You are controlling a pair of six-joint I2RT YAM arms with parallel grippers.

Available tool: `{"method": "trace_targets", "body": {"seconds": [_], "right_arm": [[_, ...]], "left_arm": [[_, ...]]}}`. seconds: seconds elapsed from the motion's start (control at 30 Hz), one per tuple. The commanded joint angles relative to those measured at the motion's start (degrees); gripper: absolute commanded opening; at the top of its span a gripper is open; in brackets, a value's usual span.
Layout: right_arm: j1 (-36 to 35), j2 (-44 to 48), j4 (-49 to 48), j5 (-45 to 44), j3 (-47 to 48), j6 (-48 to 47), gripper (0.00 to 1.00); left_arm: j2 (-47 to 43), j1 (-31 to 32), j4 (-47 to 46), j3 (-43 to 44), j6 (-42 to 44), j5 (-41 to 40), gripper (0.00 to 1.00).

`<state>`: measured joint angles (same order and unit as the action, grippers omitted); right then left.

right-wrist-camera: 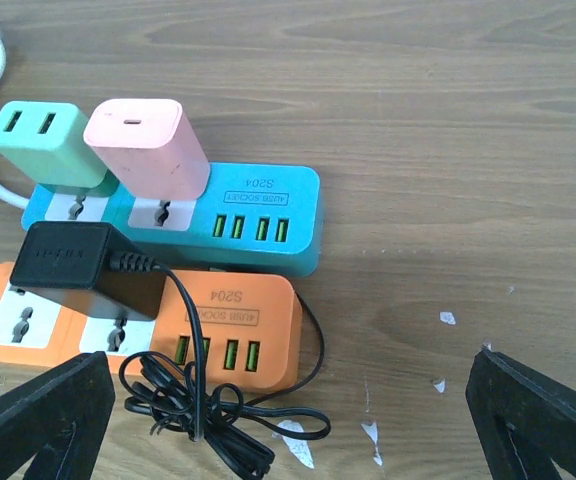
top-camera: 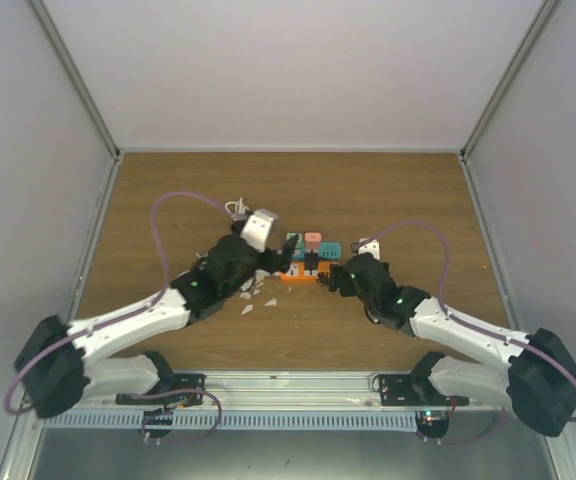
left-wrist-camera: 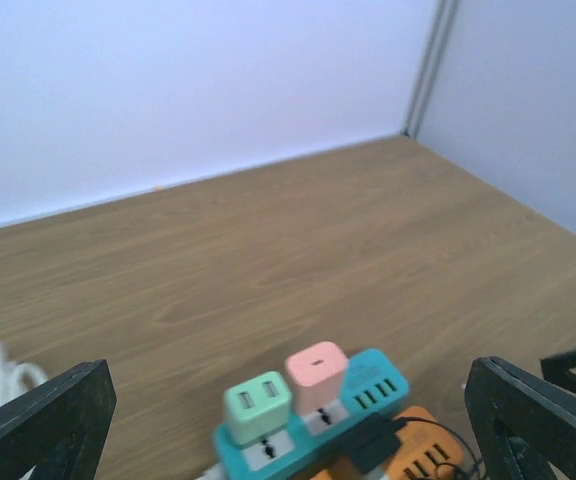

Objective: Insert the plug

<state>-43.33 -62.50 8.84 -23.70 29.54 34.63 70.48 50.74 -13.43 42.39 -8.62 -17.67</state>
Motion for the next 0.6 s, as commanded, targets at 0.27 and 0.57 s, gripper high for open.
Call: {"method": "trace_targets", "body": {"seconds": [0.27,0.57], "right_arm": [[0.2,8.6,-5.5,-1.0,-3.3,-1.3,1.00],[0.2,8.4,-5.2,-2.5,-3.5,-1.9,0.99]], "left_arm": [[-18.3,-13.9,6.4,-8.0,-10.5,20.8,0.99],[-15.6,-16.5,11.3,-3.0,-6.6,23.1,0.99]]}}
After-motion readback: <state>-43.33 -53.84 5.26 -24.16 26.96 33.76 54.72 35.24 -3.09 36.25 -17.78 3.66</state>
